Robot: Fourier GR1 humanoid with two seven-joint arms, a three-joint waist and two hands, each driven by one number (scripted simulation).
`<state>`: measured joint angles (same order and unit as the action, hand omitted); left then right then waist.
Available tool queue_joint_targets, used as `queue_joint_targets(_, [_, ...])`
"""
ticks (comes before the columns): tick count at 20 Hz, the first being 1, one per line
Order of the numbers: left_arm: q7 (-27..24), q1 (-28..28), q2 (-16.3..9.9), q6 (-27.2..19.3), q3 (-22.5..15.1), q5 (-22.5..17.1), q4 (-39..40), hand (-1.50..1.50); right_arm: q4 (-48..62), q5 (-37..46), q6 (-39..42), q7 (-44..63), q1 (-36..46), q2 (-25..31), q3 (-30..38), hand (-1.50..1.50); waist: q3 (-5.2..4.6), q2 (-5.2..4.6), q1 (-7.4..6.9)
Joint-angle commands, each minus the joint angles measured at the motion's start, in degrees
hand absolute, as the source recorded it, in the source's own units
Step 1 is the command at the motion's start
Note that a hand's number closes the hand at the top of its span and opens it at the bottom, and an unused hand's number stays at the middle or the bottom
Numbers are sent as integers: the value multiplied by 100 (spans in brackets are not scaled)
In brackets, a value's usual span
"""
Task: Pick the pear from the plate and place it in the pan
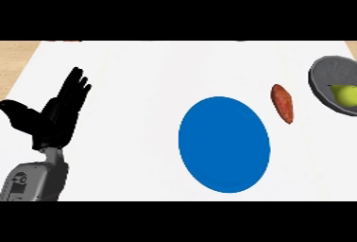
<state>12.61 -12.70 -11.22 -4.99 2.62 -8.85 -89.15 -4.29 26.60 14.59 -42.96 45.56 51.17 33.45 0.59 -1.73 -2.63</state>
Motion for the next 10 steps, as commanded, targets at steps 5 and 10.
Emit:
queue_joint_targets(5, [23,185,-22,-5,-7,29,-154,0,198,-584,1986,-447,-600,775,536,-150,22,45,74])
queue_joint_targets(10, [-55,169,8,-29,14,44,-128,0,-50,-578,2299,-671,-1004,737,479,-150,20,47,95])
